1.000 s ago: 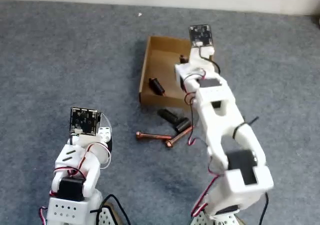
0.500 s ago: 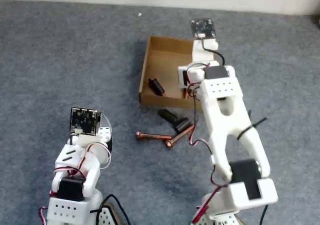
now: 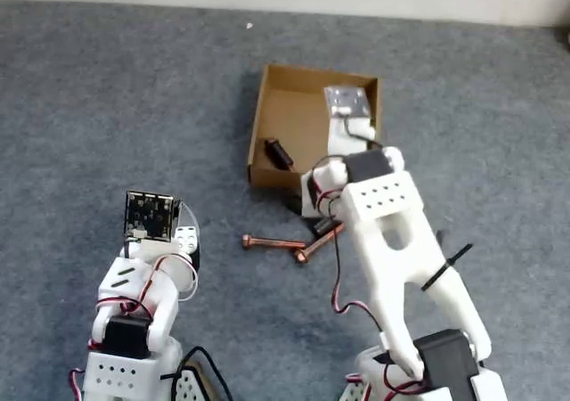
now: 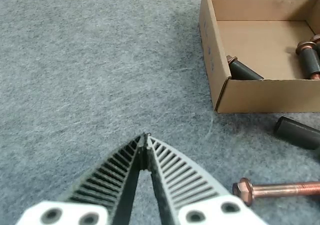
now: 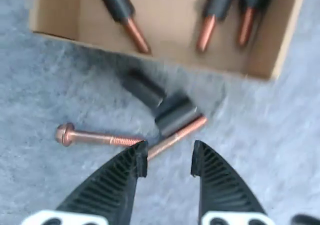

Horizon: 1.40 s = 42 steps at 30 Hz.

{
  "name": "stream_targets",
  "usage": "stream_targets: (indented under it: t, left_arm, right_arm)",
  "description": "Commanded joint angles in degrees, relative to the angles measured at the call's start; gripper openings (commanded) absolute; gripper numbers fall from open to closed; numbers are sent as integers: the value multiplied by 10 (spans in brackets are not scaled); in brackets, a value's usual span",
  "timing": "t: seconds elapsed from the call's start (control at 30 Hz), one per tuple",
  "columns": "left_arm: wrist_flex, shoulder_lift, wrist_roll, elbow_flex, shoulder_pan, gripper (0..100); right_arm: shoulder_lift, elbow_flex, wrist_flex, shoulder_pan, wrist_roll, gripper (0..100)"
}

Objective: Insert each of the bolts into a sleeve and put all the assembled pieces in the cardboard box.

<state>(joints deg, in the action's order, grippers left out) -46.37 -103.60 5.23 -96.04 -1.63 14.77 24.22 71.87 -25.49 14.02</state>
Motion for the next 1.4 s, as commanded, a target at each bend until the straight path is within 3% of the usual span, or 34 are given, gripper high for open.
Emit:
stream_targets:
  t: [0.0, 0.23, 0.47, 0.9, 1.37]
  left_arm:
    - [-2, -2, -7, -11, 7, 7]
    - [-2, -2, -7, -11, 7, 7]
    - [-2, -2, -7, -11, 7, 7]
    - [-2, -2, -7, -11, 7, 7]
    - [-2, -2, -7, -11, 7, 7]
  right_arm:
    - [25, 17, -15, -15, 51, 135]
    - [24, 97, -125, -7, 127, 135]
    - [22, 143, -184, 0, 144, 135]
    - [-124, 107, -194, 33, 152, 134]
    - [-89, 106, -218, 41, 150, 134]
